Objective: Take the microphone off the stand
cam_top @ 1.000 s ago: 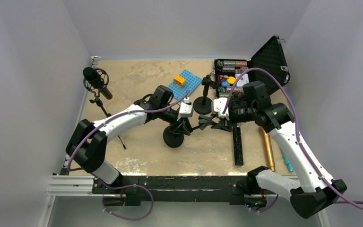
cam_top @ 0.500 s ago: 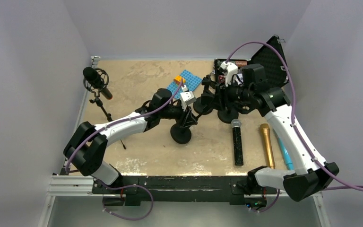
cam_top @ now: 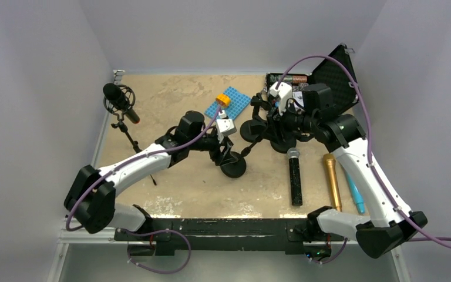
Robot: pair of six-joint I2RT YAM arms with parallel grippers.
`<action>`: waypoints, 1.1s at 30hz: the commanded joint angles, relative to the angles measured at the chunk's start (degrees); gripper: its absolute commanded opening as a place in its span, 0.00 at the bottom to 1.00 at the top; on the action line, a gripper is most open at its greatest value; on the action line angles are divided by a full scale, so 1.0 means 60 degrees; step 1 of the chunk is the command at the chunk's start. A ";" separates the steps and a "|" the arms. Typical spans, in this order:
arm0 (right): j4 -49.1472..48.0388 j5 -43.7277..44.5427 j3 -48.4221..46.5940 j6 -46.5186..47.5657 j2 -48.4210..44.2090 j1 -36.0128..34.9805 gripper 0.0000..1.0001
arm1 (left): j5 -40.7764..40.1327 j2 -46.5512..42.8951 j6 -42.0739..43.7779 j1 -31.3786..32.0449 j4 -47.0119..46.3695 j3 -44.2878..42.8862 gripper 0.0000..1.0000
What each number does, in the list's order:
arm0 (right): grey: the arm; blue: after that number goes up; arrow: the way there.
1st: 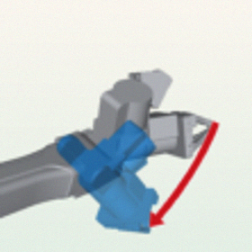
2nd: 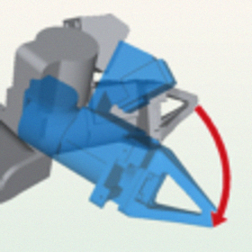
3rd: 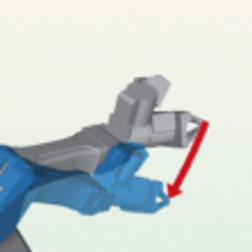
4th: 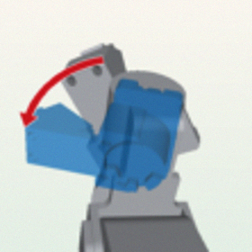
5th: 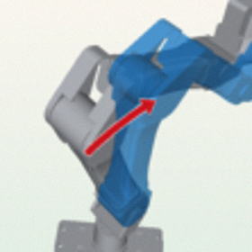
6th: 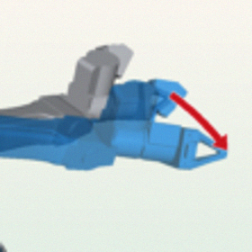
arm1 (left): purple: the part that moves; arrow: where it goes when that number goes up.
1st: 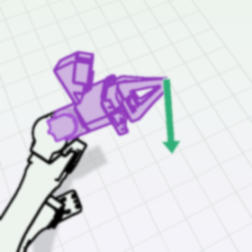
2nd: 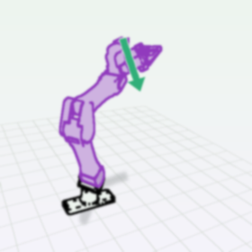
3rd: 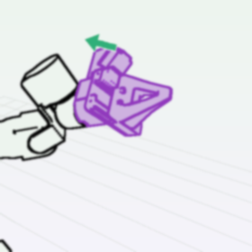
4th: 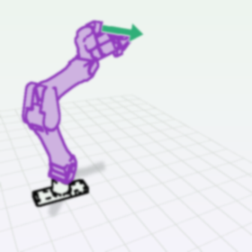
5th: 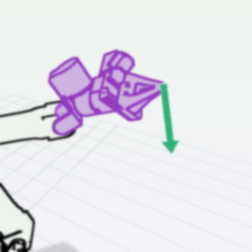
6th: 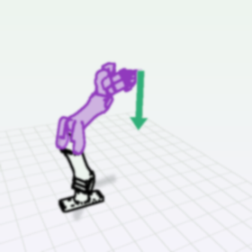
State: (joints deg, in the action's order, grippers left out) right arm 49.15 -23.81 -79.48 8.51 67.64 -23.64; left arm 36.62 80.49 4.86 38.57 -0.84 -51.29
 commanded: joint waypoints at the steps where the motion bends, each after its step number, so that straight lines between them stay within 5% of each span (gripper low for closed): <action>1: 0.0298 -0.0740 -0.0695 0.2482 -0.0446 -0.0066 0.00 | 0.0458 -0.1226 0.1575 -0.0221 0.1717 0.0010 0.69; 10: 0.0704 -0.0849 -0.0822 0.3234 -0.0157 -0.0641 0.00 | 0.0252 -0.2888 0.0634 -0.0392 0.2326 -0.0900 0.67; 21: 0.1465 -0.0422 -0.2178 0.3880 0.2013 -0.1385 0.00 | -0.0569 -0.3438 0.0484 -0.0478 0.3149 -0.2828 0.67; 33: 0.0951 0.0476 -0.1436 0.3646 0.2790 -0.2075 0.00 | -0.0865 -0.4591 0.1588 -0.0473 0.4752 -0.1886 0.66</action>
State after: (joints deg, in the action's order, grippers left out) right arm 50.68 -26.26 -91.61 30.76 80.95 -35.86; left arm 32.49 54.35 11.68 36.01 24.38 -65.23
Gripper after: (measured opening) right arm 0.492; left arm 0.663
